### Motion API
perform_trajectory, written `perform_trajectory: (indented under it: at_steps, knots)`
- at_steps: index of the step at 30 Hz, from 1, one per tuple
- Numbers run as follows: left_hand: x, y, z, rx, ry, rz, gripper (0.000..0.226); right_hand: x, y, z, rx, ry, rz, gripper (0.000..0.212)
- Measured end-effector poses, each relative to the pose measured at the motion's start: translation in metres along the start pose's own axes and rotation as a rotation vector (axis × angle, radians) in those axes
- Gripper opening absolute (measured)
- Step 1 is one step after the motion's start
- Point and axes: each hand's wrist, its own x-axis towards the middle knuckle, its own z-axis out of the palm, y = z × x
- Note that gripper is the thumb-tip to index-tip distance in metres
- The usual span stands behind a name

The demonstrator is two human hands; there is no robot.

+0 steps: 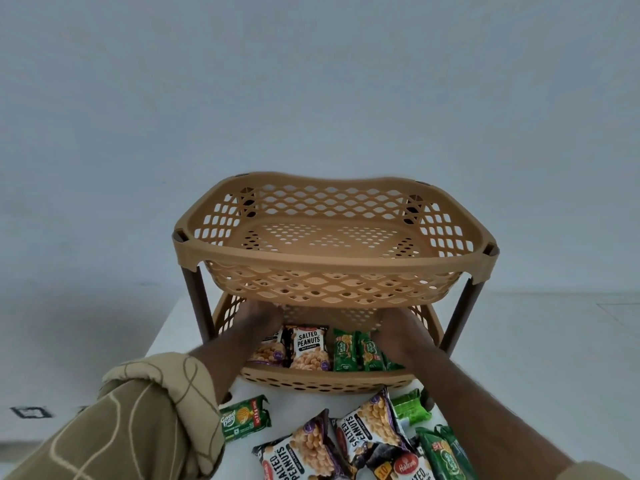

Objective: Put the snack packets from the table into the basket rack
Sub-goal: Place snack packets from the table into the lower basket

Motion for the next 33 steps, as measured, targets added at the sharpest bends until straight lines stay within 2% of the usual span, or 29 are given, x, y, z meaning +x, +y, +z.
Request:
perform_trajectory:
  at_steps: [3, 10, 16, 19, 23, 26, 29, 31, 33]
  knots:
    - [-0.024, 0.003, -0.008, -0.049, 0.06, 0.039, 0.017, -0.01, -0.007, -0.001, 0.001, 0.041, -0.029, 0.021]
    - [-0.095, 0.004, -0.038, 0.013, 0.038, 0.253, 0.038, -0.042, -0.022, -0.013, 0.052, 0.103, -0.134, 0.014]
    - [-0.167, -0.016, -0.047, -0.108, 0.212, 0.438, 0.018, -0.082, -0.022, -0.015, 0.092, 0.154, -0.183, 0.016]
    - [-0.195, -0.035, -0.036, -0.123, 0.232, 0.43, 0.02, -0.103, -0.011, -0.011, 0.088, 0.205, -0.194, 0.024]
    - [-0.213, -0.059, -0.018, -0.025, 0.12, 0.342, 0.038, -0.129, 0.007, -0.004, 0.088, 0.232, -0.179, 0.014]
    - [-0.213, -0.072, -0.01, 0.127, 0.013, 0.257, 0.06, -0.144, 0.014, 0.005, 0.082, 0.185, -0.17, 0.013]
    - [-0.21, -0.079, -0.002, 0.19, -0.099, 0.214, 0.079, -0.153, 0.016, 0.015, 0.083, 0.159, -0.184, 0.021]
    - [-0.21, -0.08, 0.003, 0.216, -0.152, 0.195, 0.083, -0.157, 0.014, 0.021, 0.076, 0.136, -0.211, 0.024]
    - [-0.21, -0.078, 0.004, 0.254, -0.139, 0.196, 0.08, -0.159, 0.011, 0.026, 0.061, 0.104, -0.235, 0.025]
